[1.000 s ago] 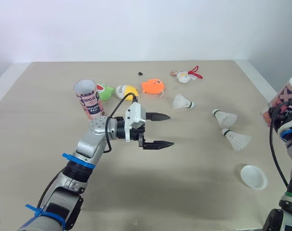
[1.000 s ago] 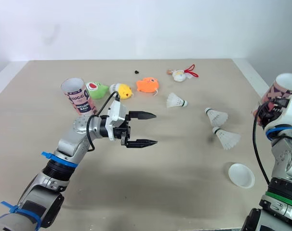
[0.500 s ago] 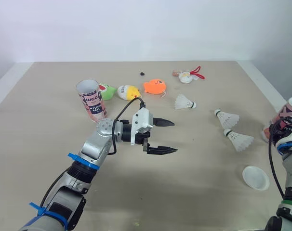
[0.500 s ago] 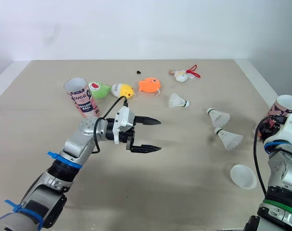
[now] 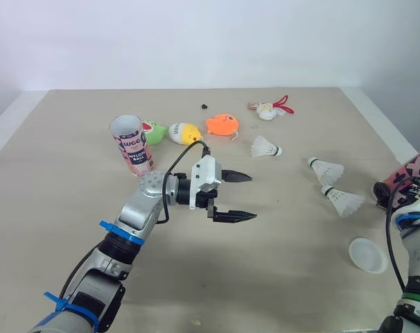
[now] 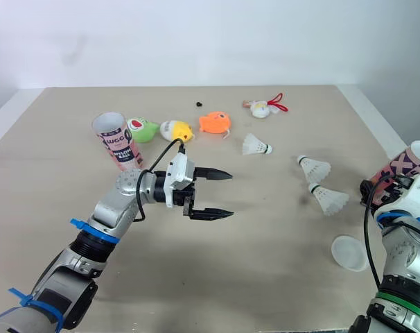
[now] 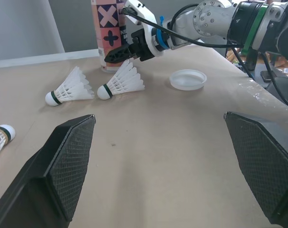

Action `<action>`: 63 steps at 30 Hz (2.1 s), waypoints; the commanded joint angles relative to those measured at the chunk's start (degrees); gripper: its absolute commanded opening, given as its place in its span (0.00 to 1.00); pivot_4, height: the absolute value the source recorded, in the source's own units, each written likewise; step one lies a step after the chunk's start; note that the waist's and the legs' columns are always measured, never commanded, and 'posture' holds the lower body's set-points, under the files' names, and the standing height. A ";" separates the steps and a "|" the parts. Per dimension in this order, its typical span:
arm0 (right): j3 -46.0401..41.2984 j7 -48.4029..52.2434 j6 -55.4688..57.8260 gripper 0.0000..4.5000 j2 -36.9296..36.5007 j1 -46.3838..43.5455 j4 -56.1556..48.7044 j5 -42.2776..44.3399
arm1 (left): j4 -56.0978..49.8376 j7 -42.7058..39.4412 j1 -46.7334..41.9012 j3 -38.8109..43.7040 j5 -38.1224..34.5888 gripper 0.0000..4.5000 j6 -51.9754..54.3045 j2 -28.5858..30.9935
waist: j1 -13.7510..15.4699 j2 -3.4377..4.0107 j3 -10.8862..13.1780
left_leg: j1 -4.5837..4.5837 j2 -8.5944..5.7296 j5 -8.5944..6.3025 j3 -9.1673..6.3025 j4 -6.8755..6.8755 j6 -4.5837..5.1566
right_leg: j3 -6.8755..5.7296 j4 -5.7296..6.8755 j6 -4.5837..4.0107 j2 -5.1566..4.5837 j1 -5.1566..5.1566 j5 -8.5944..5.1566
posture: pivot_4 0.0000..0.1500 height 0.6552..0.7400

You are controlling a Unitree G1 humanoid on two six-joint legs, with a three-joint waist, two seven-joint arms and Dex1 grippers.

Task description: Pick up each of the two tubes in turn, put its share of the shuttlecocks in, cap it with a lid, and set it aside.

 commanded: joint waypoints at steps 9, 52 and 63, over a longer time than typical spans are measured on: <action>-2.98 1.13 0.82 1.00 -4.30 2.42 -2.88 2.05 | -0.51 -1.06 -0.04 1.10 -1.33 1.00 -0.45 -0.16 | 0.00 0.00 0.00 | 0.00 -0.03 0.00 0.02 0.00 0.00 | 0.03 -0.01 0.03 -0.02 0.00 0.00 | 1.00 1.00; -5.67 8.44 8.85 1.00 -6.55 11.55 -15.86 7.42 | -2.14 -1.42 0.77 0.87 -2.85 1.00 1.12 -0.47 | 0.01 0.00 0.00 | 0.00 -0.13 0.01 0.02 0.06 0.01 | 0.22 -0.01 0.17 -0.01 0.01 0.05 | 1.00 1.00; -12.72 24.94 17.72 1.00 -10.01 26.37 -25.78 19.04 | -5.22 1.67 3.02 4.69 -5.15 1.00 5.00 1.28 | 0.07 0.02 -0.01 | -0.10 -0.22 0.00 -0.08 0.06 0.02 | 0.29 -0.07 0.27 -0.02 0.04 -0.01 | 1.00 1.00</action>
